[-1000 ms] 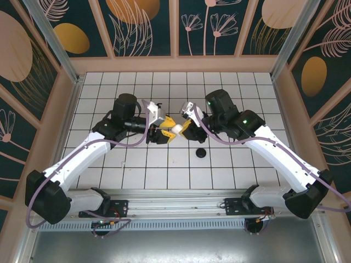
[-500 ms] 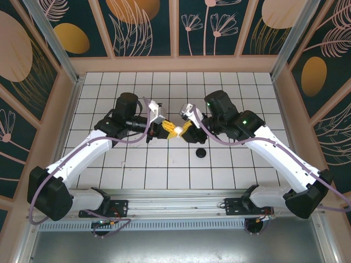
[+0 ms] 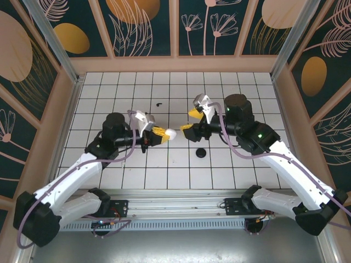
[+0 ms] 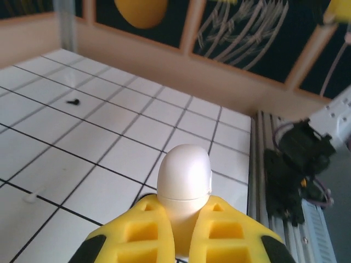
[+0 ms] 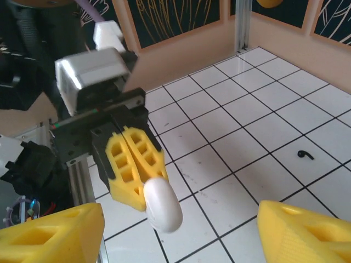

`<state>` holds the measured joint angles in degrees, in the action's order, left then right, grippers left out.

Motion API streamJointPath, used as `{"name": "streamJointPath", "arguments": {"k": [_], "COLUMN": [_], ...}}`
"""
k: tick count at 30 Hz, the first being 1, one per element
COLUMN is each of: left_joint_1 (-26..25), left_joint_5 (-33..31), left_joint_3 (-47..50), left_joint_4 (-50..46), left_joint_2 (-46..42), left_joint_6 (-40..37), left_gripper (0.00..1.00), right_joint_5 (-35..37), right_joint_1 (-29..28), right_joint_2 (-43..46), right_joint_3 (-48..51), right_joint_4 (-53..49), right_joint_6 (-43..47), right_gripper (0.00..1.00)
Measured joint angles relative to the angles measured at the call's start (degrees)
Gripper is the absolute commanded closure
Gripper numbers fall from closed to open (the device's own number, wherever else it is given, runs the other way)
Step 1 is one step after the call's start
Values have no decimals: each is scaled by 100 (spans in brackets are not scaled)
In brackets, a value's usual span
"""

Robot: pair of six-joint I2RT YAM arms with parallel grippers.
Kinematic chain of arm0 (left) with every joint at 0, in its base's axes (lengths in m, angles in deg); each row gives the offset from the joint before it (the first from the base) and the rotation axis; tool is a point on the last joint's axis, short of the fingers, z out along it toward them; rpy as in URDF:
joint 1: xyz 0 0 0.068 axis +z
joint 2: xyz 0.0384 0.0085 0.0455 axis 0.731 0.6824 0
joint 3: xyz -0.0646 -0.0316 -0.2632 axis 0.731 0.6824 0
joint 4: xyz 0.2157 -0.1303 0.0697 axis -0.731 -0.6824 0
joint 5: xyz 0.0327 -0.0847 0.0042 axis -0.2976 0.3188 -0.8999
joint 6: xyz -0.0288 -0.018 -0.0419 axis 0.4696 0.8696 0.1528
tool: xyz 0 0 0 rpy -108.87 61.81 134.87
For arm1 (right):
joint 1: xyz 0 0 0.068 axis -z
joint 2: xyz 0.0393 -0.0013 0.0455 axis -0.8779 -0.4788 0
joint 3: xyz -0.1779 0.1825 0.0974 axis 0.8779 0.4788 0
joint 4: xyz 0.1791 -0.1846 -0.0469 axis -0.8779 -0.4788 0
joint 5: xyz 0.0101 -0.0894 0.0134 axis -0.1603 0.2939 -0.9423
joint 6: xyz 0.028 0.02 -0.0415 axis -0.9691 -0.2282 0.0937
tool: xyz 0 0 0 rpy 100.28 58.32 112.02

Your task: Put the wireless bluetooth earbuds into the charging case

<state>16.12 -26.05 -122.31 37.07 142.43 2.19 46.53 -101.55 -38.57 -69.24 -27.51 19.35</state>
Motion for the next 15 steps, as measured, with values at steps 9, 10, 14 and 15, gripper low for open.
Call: {"name": "streamJointPath", "arguments": {"k": [9, 10, 14, 15], "left_joint_1": [0, 0, 0, 0], "left_joint_5": [-345, -310, -162, -138], "left_joint_3": [249, 262, 345, 363], "left_joint_4": [890, 970, 1209, 1239], "left_joint_2": [-354, -319, -216, -208], "left_joint_6": [1060, 1130, 1314, 1344], "left_gripper": [100, 100, 100, 100], "right_joint_5": [-284, -286, -278, -275], "right_joint_1": [-120, -127, -131, -131], "right_joint_2": [-457, -496, -662, -710], "right_joint_3": [391, 391, 385, 378], "right_joint_4": [702, 752, 833, 833], "right_joint_6": [-603, -629, -715, -723], "right_gripper": [24, 25, 28, 28]}}
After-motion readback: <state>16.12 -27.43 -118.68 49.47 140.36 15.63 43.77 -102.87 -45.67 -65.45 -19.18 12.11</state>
